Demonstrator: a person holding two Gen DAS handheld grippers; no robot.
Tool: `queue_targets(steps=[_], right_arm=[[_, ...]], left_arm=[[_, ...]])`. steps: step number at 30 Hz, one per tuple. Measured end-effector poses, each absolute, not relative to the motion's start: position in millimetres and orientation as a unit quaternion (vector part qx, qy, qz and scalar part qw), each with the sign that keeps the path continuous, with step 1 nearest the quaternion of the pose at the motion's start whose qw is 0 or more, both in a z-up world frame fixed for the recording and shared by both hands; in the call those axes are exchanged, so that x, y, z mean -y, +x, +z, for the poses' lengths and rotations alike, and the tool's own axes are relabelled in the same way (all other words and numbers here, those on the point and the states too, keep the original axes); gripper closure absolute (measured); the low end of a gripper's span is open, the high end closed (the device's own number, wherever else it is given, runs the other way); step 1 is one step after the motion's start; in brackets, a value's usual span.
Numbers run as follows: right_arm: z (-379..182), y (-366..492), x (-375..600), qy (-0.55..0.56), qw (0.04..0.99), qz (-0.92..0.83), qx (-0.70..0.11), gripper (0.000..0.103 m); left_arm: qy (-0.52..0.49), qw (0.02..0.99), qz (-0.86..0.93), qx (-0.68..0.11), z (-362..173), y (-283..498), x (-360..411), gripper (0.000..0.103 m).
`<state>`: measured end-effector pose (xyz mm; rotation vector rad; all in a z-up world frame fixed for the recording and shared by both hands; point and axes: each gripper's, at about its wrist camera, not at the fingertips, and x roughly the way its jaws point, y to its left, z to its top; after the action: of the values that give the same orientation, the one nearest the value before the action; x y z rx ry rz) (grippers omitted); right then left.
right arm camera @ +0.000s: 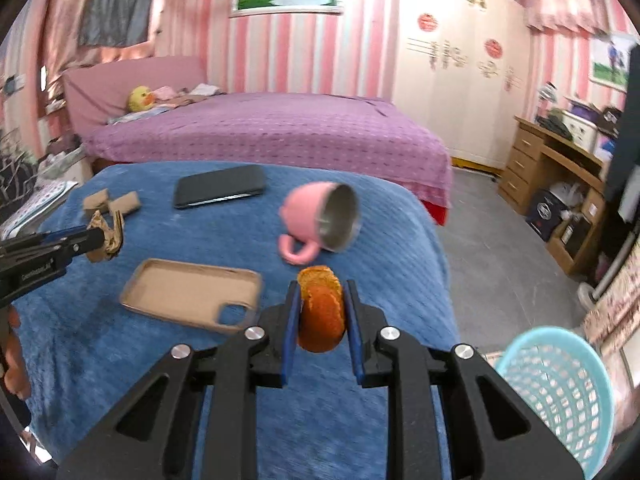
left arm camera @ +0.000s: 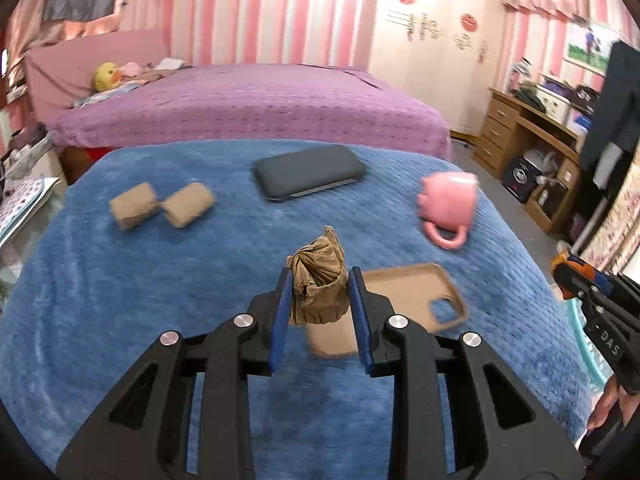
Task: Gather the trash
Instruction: 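Carry brown paper and orange peel toward the light-blue basket with both tools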
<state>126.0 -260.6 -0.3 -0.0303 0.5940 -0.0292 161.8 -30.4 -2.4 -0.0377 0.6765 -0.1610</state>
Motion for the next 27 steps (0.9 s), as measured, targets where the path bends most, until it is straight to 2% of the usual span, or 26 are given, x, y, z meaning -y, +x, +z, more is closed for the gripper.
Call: queue_targets(steps=[20,27], right_arm=[[-9.3,109.1,354.1,-0.005,0.955,-0.068,-0.29,0.081],[-9.7,96.4,402.8,0.005,0.951,-0.093,-0.294,0.081]], left_arm=[[0.053,0.937,-0.112,-0.326,-22.8,138.0,130.1,0.076],[0.048,0.937,-0.12,-0.326,-18.8,131.7,159.5,0.076]])
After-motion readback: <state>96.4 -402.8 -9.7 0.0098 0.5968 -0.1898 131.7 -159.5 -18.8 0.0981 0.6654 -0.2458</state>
